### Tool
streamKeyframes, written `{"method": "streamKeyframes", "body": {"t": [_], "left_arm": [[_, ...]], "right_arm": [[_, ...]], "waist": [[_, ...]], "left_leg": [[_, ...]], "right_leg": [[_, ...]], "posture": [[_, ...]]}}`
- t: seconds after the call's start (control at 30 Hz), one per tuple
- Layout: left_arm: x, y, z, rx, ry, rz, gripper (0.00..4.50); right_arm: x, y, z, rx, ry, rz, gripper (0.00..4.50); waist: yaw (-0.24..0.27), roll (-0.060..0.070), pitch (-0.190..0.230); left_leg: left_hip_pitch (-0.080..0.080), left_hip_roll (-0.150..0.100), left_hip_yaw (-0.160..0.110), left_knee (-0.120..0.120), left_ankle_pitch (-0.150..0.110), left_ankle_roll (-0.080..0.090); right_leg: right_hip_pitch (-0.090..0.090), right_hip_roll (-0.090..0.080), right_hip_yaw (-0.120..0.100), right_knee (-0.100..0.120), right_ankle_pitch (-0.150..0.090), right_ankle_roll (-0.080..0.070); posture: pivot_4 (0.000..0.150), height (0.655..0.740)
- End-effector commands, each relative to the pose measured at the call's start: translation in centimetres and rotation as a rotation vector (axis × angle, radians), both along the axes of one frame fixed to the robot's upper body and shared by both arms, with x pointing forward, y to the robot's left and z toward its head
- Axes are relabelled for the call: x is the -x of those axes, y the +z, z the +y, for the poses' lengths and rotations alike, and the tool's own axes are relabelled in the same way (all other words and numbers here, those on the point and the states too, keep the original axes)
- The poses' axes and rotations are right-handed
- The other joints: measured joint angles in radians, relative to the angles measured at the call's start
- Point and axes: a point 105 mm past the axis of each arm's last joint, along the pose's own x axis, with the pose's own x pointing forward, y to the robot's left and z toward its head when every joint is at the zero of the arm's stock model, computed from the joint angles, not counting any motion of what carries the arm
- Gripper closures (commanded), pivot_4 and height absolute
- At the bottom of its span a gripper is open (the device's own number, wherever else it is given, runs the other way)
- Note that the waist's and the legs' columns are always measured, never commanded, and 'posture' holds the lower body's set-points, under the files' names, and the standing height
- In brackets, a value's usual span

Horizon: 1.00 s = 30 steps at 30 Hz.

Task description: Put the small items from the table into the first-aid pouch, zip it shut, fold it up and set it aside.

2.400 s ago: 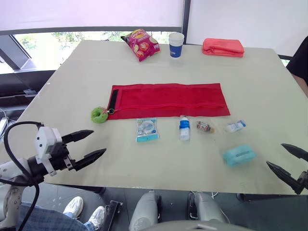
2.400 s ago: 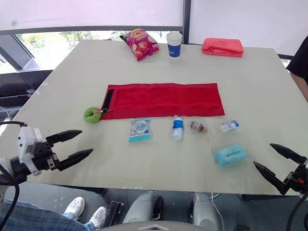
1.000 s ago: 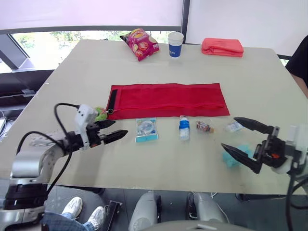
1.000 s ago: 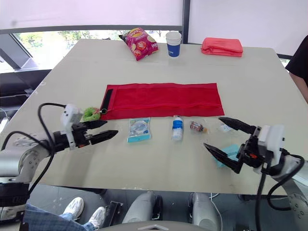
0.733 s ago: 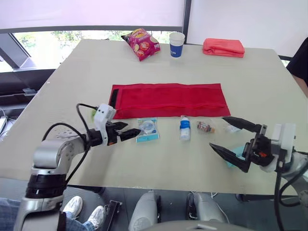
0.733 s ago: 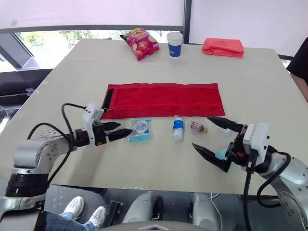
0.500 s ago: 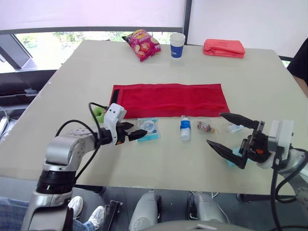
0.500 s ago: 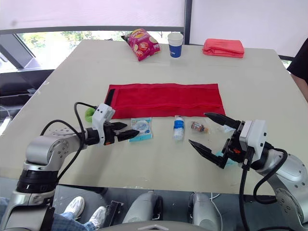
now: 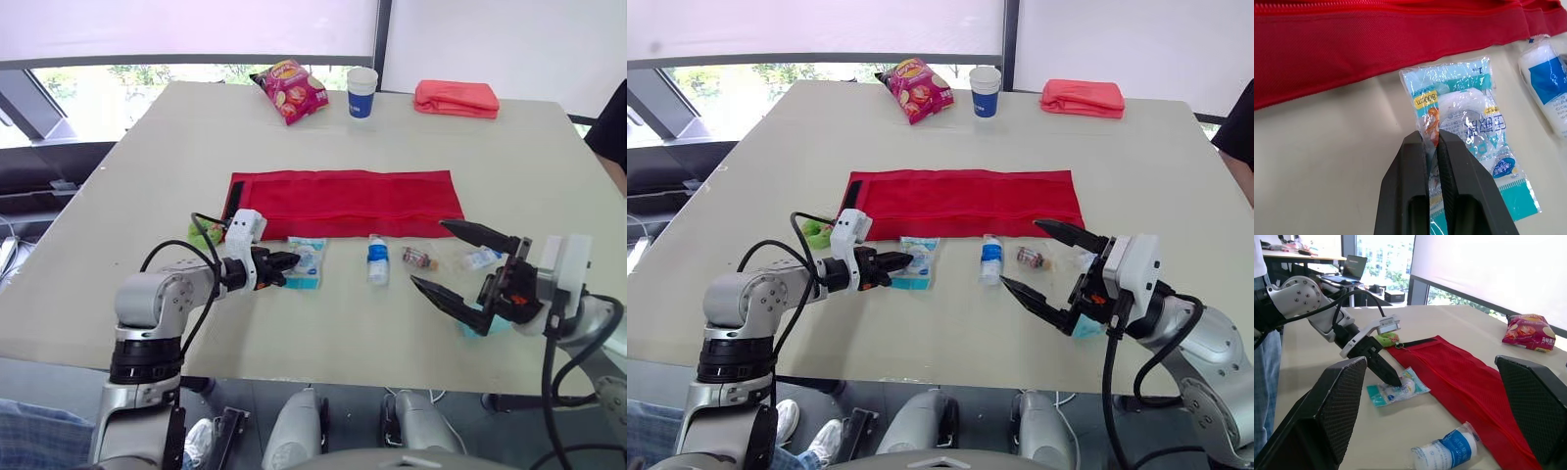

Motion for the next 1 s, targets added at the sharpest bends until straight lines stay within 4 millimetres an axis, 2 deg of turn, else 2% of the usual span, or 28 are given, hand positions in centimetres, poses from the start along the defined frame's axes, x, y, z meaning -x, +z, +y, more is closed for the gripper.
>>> {"method": "streamKeyframes", "body": {"t": [0.03, 0.17, 0.27, 0.33, 0.37, 0.5, 0.63, 0.73, 0.87, 1.0], "left_arm": [[0.0, 2.0, -0.1, 0.038, -0.013, -0.054, 4.48], [0.5, 3.6, -0.7, 0.071, -0.063, -0.099, 4.48], [0.5, 4.7, -1.4, 0.060, -0.090, -0.133, 4.48], [0.4, 5.5, -2.2, 0.058, -0.112, -0.164, 4.48], [0.5, 5.9, -2.9, 0.063, -0.132, -0.177, 4.48], [0.5, 7.3, -5.2, 0.091, -0.180, -0.225, 4.48], [-0.8, 8.3, -6.9, 0.147, -0.092, -0.246, 4.48], [-1.3, 8.9, -8.4, 0.224, -0.019, -0.247, 4.48], [-2.1, 9.6, -9.1, 0.319, 0.094, -0.230, 4.48], [-1.1, 9.6, -10.6, 0.359, 0.062, -0.206, 4.48]], "right_arm": [[0.4, 0.8, 0.5, -0.006, 0.019, -0.033, 0.00], [-0.8, -0.3, 0.9, 0.003, -0.067, 0.093, 0.00], [-1.2, -1.4, 2.1, 0.026, -0.079, 0.202, 0.00], [-1.6, -2.8, 3.0, 0.092, -0.088, 0.310, 0.00], [-1.8, -3.0, 3.6, 0.066, -0.083, 0.361, 0.00], [-3.8, -2.9, 5.4, -0.057, -0.126, 0.541, 0.00], [-5.3, -1.3, 7.0, -0.247, -0.139, 0.633, 0.00], [-6.8, -0.8, 7.0, -0.377, -0.215, 0.700, 0.00], [-7.4, -0.6, 7.0, -0.457, -0.249, 0.749, 0.00], [-8.1, -0.7, 6.9, -0.481, -0.295, 0.754, 0.00]], "waist": [[0.000, -0.001, 0.000], [-0.001, -0.002, 0.001], [0.000, -0.002, 0.001], [0.000, -0.002, 0.001], [-0.001, -0.002, 0.001], [-0.001, -0.004, 0.002], [0.001, -0.004, 0.002], [-0.001, -0.004, 0.002], [-0.002, -0.004, 0.002], [-0.004, -0.004, 0.002]], "left_leg": [[0.000, 0.000, 0.000, 0.000, 0.000, 0.000], [0.000, 0.000, 0.000, 0.000, 0.000, 0.000], [0.000, 0.000, -0.001, 0.001, 0.000, 0.000], [-0.001, 0.000, -0.001, 0.001, 0.000, 0.000], [-0.001, -0.001, -0.001, 0.001, 0.000, 0.000], [-0.002, 0.000, -0.002, 0.002, 0.000, 0.000], [-0.003, -0.003, -0.003, 0.002, 0.000, 0.000], [-0.003, -0.004, -0.003, 0.002, 0.000, 0.000], [-0.004, -0.004, -0.004, 0.003, 0.000, 0.000], [-0.003, -0.004, -0.004, 0.003, 0.000, 0.000]], "right_leg": [[0.000, 0.000, 0.000, 0.000, 0.000, 0.000], [0.000, 0.000, 0.000, 0.000, 0.000, 0.000], [0.000, -0.001, 0.001, 0.001, 0.000, -0.001], [0.000, -0.002, 0.002, 0.001, 0.000, -0.001], [0.000, -0.002, 0.002, 0.001, 0.000, -0.001], [0.000, -0.003, 0.001, 0.001, 0.001, -0.003], [0.000, -0.003, 0.001, 0.002, 0.003, -0.001], [0.000, -0.003, 0.001, 0.002, 0.004, 0.001], [0.000, -0.002, 0.002, 0.002, 0.003, 0.002], [0.000, 0.002, 0.002, 0.002, 0.002, 0.004]], "posture": [[0.150, 0.7400], [0.150, 0.7400], [0.150, 0.7400], [0.150, 0.7400], [0.150, 0.7400], [0.150, 0.7400], [0.150, 0.7400], [0.150, 0.7400], [0.150, 0.7400], [0.150, 0.7400]]}}
